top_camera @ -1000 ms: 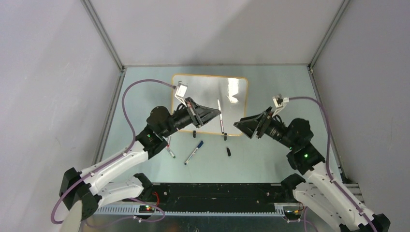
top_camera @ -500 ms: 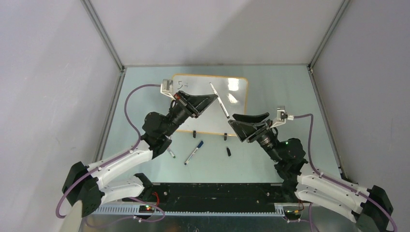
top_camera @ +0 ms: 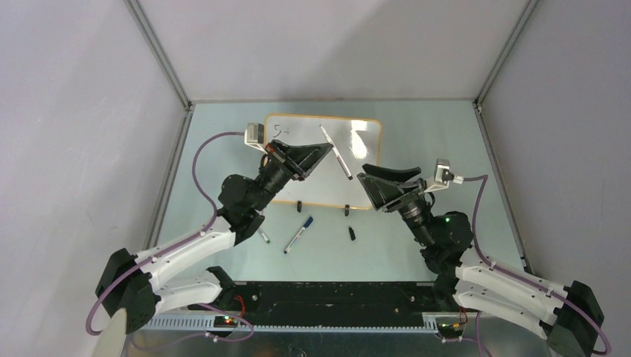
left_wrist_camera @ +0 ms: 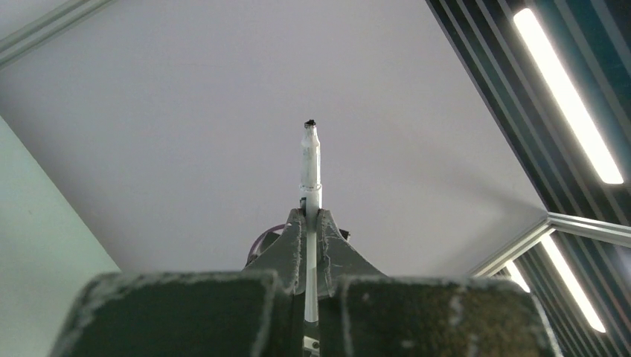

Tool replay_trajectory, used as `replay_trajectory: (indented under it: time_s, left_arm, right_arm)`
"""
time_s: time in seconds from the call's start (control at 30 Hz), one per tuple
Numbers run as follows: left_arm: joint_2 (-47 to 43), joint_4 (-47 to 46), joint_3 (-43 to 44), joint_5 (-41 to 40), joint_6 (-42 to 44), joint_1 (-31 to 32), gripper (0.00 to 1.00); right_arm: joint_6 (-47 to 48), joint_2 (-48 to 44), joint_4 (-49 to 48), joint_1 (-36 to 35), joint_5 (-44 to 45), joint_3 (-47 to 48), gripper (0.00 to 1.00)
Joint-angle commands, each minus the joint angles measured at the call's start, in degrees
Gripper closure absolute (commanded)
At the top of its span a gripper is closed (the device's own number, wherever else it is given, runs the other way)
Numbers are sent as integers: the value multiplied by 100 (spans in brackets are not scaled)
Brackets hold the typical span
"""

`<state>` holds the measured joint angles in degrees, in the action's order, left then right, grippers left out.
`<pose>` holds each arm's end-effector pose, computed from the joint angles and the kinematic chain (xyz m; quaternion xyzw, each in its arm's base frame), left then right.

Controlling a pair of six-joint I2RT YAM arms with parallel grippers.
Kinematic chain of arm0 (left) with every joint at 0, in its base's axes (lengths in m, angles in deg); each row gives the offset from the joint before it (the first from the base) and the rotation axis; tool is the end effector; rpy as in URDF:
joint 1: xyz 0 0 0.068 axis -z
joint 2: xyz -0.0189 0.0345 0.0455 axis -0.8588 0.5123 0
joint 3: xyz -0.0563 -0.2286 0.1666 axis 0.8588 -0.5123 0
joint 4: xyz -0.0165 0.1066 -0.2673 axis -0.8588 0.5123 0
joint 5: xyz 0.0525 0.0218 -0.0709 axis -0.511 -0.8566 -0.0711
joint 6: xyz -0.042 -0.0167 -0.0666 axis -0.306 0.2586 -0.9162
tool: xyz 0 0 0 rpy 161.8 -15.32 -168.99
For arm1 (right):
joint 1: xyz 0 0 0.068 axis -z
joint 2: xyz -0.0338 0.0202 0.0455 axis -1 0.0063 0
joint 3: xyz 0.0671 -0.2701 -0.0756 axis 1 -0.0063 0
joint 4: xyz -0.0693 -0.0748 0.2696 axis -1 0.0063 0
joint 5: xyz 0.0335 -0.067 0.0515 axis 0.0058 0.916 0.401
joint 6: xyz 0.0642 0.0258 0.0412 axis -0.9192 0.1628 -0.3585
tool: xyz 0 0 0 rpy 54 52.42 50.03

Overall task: Write a sentence on the whiteboard
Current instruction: Pass from the left arm to the right

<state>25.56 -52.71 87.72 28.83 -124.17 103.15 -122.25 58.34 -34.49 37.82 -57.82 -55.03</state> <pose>0.2035 -0.2056 0.3789 -0.0855 0.5018 -0.7451 0.4308 0.1376 0.1572 0.3468 0.0174 0.4671 0.6015 0.6479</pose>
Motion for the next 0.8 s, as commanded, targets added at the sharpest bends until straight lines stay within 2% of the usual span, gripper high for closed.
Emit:
replay_trajectory:
  time_s: [0.0, 0.33, 0.6, 0.77]
  left_arm:
    - [-39, -271, 75, -122, -133, 105, 100]
    - [-65, -233, 101, -403, -232, 383, 100]
    - [-90, -355, -19, -671, -351, 502, 100]
    - [-100, -206, -59, -775, -318, 574, 100]
  right_arm:
    - [142, 145, 38, -38, 75, 535, 33]
    - [204, 835, 166, -217, -27, 1119, 34]
    - [349, 938, 246, -365, 229, 1251, 37]
    - [451, 949, 179, -439, 381, 1265, 50]
